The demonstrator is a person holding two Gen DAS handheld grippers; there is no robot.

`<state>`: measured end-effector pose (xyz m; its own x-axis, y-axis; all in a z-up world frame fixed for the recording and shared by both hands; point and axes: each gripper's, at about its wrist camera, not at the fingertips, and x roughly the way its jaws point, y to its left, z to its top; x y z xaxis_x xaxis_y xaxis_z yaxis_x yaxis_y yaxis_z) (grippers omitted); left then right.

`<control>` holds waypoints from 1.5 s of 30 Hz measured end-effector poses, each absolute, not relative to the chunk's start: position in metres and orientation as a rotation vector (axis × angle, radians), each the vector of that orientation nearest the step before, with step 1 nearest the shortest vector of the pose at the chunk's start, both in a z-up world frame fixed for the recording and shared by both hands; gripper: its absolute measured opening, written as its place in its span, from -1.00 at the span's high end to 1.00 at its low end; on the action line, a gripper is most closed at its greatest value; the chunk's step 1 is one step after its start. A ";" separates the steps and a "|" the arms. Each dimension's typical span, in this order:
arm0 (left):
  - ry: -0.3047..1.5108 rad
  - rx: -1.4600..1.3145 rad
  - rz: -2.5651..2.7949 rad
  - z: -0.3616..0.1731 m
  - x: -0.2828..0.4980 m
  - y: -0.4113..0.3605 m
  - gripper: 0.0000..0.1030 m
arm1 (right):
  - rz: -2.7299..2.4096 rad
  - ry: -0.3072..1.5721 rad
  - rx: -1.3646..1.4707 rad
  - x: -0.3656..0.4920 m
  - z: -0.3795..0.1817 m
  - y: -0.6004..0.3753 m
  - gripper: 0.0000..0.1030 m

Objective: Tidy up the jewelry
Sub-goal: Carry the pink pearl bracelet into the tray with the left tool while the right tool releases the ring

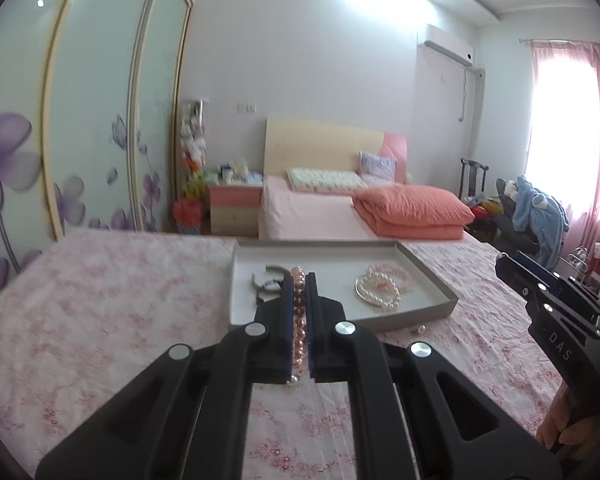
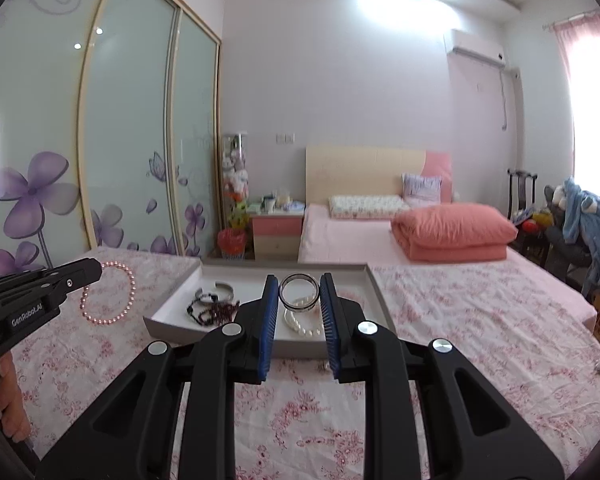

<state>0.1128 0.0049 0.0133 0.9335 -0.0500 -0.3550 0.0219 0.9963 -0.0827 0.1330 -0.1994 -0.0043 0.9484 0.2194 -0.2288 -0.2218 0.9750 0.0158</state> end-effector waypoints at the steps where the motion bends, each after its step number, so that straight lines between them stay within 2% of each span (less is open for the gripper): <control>1: 0.354 -0.074 -0.031 0.015 0.110 0.003 0.88 | 0.223 0.219 -0.011 0.131 -0.003 -0.199 0.56; 15: 0.312 -0.040 -0.032 0.023 0.104 -0.009 0.87 | 0.214 0.140 -0.032 0.132 0.007 -0.195 0.56; 25: 0.306 -0.050 -0.032 0.029 0.147 -0.005 0.88 | 0.201 0.136 -0.017 0.167 0.014 -0.196 0.56; 37: 0.447 -0.088 -0.055 -0.001 0.245 0.006 0.87 | 0.269 0.372 0.076 0.266 -0.013 -0.189 0.56; 45: 0.542 -0.085 -0.049 -0.032 0.281 0.006 0.87 | 0.285 0.522 0.115 0.301 -0.041 -0.180 0.56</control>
<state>0.2808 0.0060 -0.0320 0.8557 -0.0688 -0.5129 0.0237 0.9953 -0.0940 0.3013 -0.1805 -0.0411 0.8285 0.2974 -0.4745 -0.2390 0.9541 0.1806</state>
